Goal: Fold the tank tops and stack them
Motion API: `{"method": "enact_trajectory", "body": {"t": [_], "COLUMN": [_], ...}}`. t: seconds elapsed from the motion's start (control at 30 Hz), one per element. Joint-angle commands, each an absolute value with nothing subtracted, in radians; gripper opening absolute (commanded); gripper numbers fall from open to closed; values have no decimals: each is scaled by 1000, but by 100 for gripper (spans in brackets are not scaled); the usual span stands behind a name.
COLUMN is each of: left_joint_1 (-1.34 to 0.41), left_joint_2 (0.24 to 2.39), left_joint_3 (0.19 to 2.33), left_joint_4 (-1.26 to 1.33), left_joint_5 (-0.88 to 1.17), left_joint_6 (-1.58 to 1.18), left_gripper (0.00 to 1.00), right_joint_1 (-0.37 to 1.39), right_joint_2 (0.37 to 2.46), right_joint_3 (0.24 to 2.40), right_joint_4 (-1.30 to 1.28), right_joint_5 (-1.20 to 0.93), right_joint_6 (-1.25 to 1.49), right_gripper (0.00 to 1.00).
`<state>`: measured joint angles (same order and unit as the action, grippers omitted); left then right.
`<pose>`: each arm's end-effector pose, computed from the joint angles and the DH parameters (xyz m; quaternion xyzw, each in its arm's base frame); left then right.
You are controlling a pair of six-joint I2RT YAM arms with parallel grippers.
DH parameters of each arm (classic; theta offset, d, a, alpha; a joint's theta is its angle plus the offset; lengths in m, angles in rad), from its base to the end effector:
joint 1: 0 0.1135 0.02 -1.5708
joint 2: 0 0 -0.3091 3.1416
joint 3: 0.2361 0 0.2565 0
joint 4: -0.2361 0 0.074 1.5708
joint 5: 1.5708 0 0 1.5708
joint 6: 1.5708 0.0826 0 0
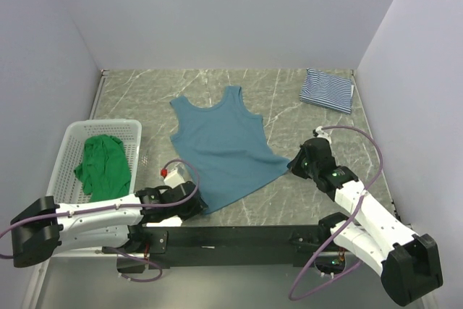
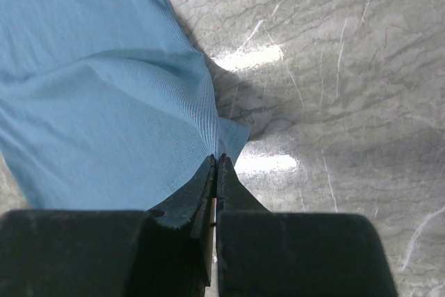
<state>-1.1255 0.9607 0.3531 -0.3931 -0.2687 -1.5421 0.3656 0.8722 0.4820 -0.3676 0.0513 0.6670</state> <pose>0.0908 -0.1393 0.1444 -0.2335 0.9227 -0.2407 0.1904 0.1774 0.0634 0.2033 0.1479 0.9063 0.1746 0.3554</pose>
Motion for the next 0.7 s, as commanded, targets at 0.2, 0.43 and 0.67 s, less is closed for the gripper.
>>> {"method": "enact_trajectory", "body": {"t": [0.2,0.43,0.67], "left_joint_1": [-1132,-1123,-893], "left_joint_2": [1031,896,773], "left_joint_3": [342,541,961], "left_joint_4": [-345,-570,-814], "left_joint_5": [-290,-415,-538], "left_joint_6": [-1522,-1456,-1168], "left_gripper": [21,0,0], "right_joint_1": [359,342,298], "right_joint_2": [835,781,776], "right_joint_3": [515,603,964], "right_joint_4": [-371,-423,-502], "right_joint_5": [31,-18,-77], "right_joint_6": [644,632,614], "right_gripper": [0,0,0]}}
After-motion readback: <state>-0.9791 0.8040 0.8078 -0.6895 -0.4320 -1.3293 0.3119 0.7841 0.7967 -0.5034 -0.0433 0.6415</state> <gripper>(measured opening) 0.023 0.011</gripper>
